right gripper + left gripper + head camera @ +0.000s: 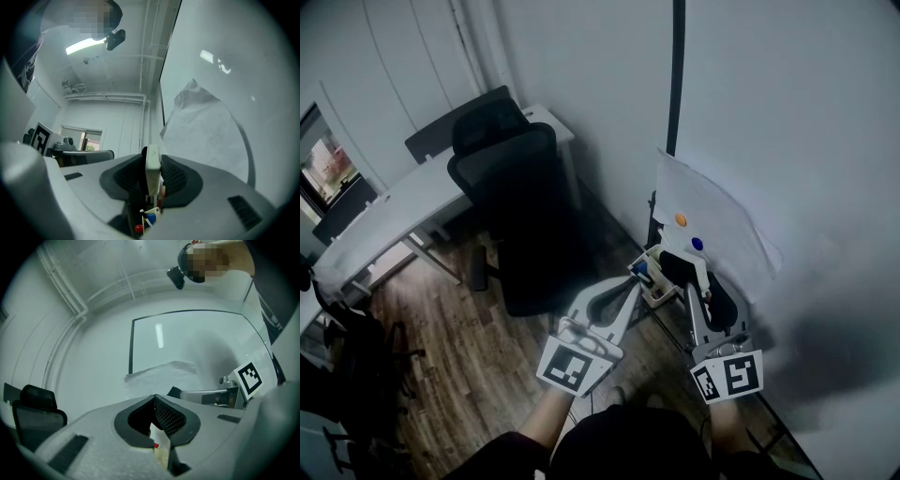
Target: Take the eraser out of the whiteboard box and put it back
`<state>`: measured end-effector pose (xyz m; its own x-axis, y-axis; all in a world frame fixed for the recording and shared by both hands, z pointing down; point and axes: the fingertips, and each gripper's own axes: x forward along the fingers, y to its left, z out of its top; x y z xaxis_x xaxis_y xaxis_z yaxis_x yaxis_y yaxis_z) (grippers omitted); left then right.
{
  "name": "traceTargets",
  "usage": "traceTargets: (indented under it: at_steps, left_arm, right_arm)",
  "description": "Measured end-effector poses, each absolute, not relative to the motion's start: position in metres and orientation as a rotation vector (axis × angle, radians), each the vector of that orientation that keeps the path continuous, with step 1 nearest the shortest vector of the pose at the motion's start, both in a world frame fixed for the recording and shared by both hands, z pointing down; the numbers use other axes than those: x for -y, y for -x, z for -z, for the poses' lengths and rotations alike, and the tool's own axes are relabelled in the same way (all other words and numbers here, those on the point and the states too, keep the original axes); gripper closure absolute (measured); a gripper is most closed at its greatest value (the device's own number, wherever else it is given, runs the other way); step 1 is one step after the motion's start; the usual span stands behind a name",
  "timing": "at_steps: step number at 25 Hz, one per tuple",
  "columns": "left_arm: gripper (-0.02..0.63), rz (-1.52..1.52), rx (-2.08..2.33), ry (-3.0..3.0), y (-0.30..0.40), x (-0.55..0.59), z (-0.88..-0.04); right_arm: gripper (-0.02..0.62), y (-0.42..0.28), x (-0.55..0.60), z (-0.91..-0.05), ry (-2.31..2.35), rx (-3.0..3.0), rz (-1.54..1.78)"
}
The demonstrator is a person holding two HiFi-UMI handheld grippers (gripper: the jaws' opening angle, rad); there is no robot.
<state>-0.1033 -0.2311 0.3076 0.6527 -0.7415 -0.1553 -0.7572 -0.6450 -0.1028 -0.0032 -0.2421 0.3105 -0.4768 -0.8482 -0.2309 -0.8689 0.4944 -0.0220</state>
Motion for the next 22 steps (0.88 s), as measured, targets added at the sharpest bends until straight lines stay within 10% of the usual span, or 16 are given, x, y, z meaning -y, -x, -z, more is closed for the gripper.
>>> traceTargets:
  at_steps: [22]
  left_arm:
    - [0.600, -0.058, -1.331, 2.823, 0.119, 0.257, -0.366]
  right_arm:
    - [0.482, 0.028, 0.270, -0.387, 1.542, -2.653, 0.018]
